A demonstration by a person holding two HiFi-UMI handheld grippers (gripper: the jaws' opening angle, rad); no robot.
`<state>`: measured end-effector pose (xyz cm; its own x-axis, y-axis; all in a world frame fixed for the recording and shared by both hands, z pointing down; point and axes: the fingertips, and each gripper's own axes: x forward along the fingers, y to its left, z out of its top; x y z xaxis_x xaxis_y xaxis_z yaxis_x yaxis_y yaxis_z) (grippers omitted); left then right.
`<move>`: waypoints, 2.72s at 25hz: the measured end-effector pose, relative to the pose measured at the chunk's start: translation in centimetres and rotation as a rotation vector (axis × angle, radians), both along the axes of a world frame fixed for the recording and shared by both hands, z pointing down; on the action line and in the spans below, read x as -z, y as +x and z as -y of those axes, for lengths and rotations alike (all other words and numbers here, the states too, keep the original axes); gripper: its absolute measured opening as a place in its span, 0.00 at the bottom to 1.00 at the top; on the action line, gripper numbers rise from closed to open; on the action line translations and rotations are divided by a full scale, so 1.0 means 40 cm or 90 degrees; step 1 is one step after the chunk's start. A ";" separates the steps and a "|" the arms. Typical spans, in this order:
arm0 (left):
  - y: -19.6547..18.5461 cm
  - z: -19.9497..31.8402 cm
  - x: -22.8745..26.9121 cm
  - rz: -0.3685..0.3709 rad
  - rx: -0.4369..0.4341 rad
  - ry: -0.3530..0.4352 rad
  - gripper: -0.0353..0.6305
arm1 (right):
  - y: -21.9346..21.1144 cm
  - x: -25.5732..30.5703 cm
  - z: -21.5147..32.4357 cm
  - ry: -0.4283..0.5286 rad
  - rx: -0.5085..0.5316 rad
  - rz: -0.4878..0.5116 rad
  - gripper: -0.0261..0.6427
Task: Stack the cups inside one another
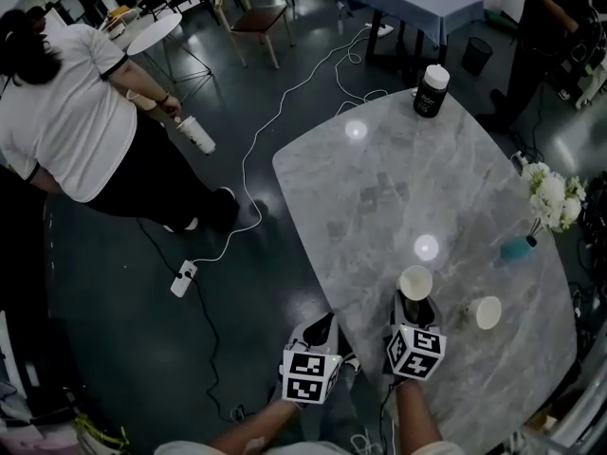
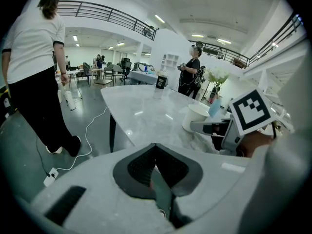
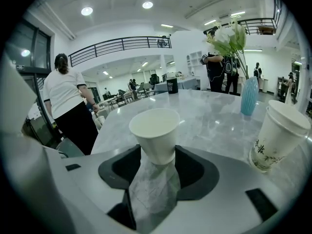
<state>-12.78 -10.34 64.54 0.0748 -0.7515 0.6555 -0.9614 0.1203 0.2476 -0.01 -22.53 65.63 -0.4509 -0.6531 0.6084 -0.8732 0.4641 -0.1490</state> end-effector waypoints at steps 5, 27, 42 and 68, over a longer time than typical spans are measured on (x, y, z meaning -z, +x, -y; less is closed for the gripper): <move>0.016 0.008 0.025 -0.004 -0.014 0.013 0.05 | 0.016 0.041 -0.015 0.009 -0.011 0.009 0.34; 0.165 0.052 0.221 -0.008 -0.139 0.117 0.05 | 0.176 0.269 -0.101 0.076 -0.109 0.034 0.33; 0.307 0.118 0.264 -0.008 -0.224 0.147 0.05 | 0.346 0.332 -0.073 0.111 -0.196 0.031 0.33; 0.414 0.221 0.196 0.000 -0.281 0.105 0.05 | 0.465 0.241 0.019 0.072 -0.244 0.009 0.34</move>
